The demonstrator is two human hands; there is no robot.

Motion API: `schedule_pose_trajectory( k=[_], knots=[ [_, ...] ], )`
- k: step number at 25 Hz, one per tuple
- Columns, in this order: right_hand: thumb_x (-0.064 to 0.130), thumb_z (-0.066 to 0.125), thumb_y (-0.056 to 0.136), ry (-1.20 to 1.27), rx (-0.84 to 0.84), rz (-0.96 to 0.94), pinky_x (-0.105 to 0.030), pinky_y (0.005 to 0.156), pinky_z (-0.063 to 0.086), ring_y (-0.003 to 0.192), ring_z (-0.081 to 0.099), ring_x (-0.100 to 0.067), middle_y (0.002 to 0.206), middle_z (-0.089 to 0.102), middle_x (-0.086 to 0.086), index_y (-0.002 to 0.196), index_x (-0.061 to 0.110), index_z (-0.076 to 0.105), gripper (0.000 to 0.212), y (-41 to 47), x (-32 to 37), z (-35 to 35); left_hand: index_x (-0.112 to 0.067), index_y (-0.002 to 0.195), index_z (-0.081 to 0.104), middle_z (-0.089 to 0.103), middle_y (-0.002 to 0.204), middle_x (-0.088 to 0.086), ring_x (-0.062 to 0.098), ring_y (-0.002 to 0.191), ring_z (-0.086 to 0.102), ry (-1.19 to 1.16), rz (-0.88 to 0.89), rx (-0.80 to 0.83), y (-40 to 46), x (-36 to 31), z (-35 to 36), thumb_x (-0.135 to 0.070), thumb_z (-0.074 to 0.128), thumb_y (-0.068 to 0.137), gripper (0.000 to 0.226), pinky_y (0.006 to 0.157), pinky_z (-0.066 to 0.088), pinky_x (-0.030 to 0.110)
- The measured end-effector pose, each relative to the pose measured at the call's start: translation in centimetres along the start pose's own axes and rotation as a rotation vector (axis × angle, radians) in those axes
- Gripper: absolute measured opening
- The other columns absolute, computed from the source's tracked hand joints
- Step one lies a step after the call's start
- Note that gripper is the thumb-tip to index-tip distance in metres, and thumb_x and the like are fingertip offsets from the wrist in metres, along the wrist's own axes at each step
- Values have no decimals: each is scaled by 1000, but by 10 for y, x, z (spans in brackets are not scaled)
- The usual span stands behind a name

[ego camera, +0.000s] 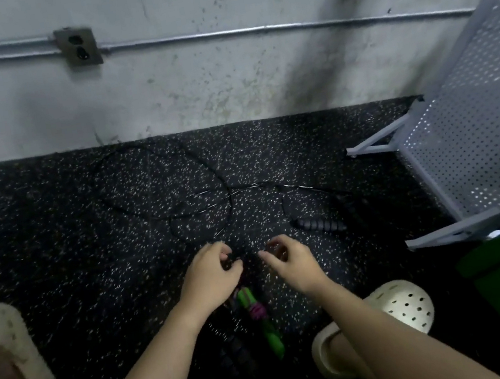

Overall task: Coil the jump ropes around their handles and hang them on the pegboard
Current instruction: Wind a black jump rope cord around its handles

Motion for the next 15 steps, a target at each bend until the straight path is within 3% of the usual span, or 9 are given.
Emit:
schedule_pose_trajectory(
  k=[5, 9, 12, 15],
  knots=[
    [31, 66, 96, -113, -147, 153, -26, 78, 45, 94, 61, -15, 100, 63, 3, 116, 17, 67, 24, 56, -83, -85, -22, 145, 50, 46, 141, -8, 16, 132, 47, 235, 238, 210, 82, -58, 87, -35, 59, 100, 48, 111, 43, 35],
    [26, 57, 99, -277, -241, 267, -38, 96, 49, 120, 54, -26, 130, 56, -6, 137, 18, 56, 39, 99, -157, -126, -25, 160, 31, 26, 165, -1, 26, 148, 31, 381, 385, 303, 149, -89, 150, -19, 51, 104, 61, 120, 34, 41],
    [30, 52, 101, -393, -227, 434, -45, 102, 47, 127, 47, -29, 143, 49, -7, 150, 18, 39, 52, 123, -195, -133, -22, 160, 31, 33, 161, 4, 29, 144, 35, 508, 424, 363, 187, -94, 189, -12, 53, 101, 64, 118, 34, 42],
    [33, 58, 99, -493, -184, 505, -44, 101, 47, 123, 51, -29, 138, 52, -8, 146, 17, 41, 52, 139, -214, -127, -17, 143, 49, 49, 139, 5, 27, 131, 44, 687, 460, 331, 203, -88, 207, -16, 61, 95, 49, 114, 33, 40]
  ],
)
Point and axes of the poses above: each hand's wrist, its own y-axis towards the middle knuckle, its own z-axis out of the palm, x = y × z, the point moved 2 cm from there along y, towards the middle knuckle
